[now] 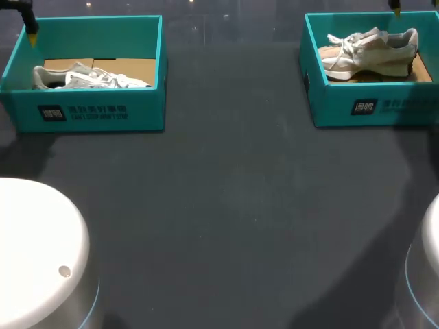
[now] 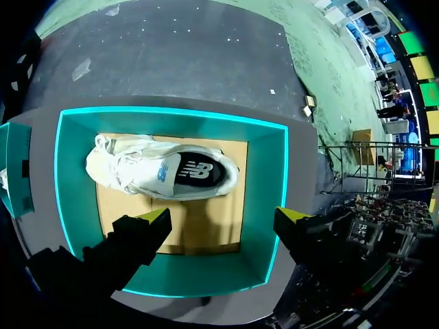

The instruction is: Take the shoe out of the shoebox, open the shoe tongue, remove and reinsert the insole, then place the shoe into the shoebox

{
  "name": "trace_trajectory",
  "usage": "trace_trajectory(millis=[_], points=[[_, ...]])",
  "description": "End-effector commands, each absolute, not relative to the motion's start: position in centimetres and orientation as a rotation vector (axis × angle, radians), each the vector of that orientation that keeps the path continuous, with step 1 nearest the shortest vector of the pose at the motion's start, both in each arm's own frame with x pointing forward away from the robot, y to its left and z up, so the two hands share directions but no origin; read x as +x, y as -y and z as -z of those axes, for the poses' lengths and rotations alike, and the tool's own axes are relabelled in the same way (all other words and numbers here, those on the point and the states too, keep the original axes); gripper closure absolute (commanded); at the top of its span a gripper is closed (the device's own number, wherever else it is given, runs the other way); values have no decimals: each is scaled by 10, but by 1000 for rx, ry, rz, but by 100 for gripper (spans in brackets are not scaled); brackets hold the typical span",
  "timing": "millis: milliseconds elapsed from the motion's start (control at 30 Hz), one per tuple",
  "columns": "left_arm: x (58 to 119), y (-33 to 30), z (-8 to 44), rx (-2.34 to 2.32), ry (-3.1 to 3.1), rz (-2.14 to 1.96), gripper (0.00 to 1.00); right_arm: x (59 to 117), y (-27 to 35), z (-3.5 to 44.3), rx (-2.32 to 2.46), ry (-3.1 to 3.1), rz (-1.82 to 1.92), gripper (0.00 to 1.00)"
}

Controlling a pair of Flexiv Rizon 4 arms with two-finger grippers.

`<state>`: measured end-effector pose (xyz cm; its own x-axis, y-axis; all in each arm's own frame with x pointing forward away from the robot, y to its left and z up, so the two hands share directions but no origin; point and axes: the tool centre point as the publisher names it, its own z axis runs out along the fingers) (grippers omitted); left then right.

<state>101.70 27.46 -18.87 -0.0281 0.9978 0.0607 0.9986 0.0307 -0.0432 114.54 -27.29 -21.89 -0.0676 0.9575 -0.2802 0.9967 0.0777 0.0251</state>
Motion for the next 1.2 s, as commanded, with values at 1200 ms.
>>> trace_trajectory(millis=[1200], points=[[1016, -275, 188, -2139, 2201, 22, 0, 1169, 299, 290, 2007, -2018, 221, 0]])
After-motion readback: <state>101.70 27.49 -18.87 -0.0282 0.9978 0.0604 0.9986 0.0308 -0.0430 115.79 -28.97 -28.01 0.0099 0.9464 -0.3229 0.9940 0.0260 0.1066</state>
